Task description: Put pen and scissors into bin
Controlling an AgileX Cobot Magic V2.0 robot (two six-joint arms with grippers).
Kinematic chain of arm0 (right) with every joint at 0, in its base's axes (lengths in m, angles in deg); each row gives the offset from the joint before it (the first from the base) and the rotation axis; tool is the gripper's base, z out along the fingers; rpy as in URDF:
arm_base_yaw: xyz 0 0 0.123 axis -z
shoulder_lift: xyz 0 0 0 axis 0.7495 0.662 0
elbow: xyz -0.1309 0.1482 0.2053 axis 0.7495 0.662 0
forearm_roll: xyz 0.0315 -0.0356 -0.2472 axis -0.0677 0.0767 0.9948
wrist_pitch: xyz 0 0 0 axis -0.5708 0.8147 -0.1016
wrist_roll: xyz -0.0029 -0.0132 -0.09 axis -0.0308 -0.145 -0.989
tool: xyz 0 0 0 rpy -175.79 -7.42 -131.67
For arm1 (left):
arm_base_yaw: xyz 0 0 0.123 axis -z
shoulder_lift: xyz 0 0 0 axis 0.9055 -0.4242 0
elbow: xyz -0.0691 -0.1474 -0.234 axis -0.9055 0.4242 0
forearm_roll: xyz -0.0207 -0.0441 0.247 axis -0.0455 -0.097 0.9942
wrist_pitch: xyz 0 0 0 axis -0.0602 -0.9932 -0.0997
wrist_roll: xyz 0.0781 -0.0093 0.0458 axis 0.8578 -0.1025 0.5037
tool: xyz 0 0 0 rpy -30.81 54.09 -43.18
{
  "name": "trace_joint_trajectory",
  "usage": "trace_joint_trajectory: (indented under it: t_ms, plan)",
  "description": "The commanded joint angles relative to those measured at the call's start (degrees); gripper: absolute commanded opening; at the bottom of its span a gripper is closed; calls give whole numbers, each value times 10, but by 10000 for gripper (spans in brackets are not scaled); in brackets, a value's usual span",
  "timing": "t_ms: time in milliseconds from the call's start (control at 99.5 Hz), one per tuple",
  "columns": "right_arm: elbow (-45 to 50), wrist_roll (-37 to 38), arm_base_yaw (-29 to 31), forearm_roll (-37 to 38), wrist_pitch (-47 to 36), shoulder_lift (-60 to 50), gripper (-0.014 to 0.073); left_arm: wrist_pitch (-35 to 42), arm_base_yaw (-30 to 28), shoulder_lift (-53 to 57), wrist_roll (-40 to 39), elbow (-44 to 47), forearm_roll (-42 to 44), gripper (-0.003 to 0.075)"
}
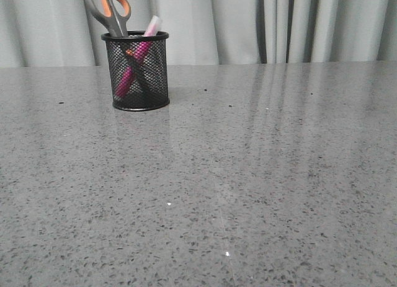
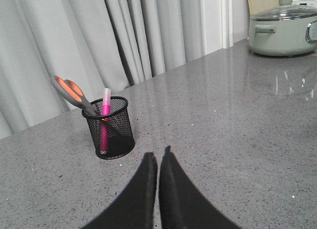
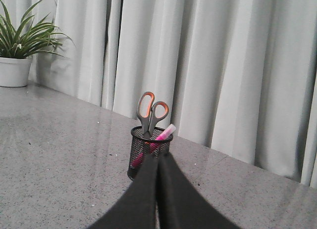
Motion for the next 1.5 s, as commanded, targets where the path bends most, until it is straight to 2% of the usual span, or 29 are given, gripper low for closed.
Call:
trace_joint_trajectory:
  t_ms: [0, 191, 372, 512, 643, 713, 854, 1005, 1256, 1487]
  plan:
    - [-14, -4, 2, 6, -47, 5, -69, 44, 5, -9, -7, -12, -18, -19]
    - [-14, -4, 2, 6, -47, 5, -69, 48, 5, -9, -7, -3, -17, -19]
    - [-14, -4, 2, 6, -47, 5, -69, 45, -18, -9, -5, 10, 63, -19]
    - [-14, -4, 2, 6, -47, 5, -69, 47, -59, -9, -4, 25, -23, -19]
    - [-14, -4, 2, 6, -47, 5, -69, 130, -106, -9, -7, 61, -29, -19]
    - [-14, -4, 2, 6, -47, 5, -69, 168, -138, -9, -35, 91, -20, -19]
    - [-14, -4, 2, 6, -47, 5, -69, 211, -191, -9, -171, 154, 34, -19]
    - [-14, -4, 2, 6, -47, 5, -69, 243, -194, -6, -293, 214, 111, -19]
    - [-14, -4, 2, 6, -47, 5, -69, 335, -182, 42, -301, 301, 139, -19]
    - [-14, -4, 2, 6, -47, 5, -69, 311, -182, 42, -301, 331, 178, -19]
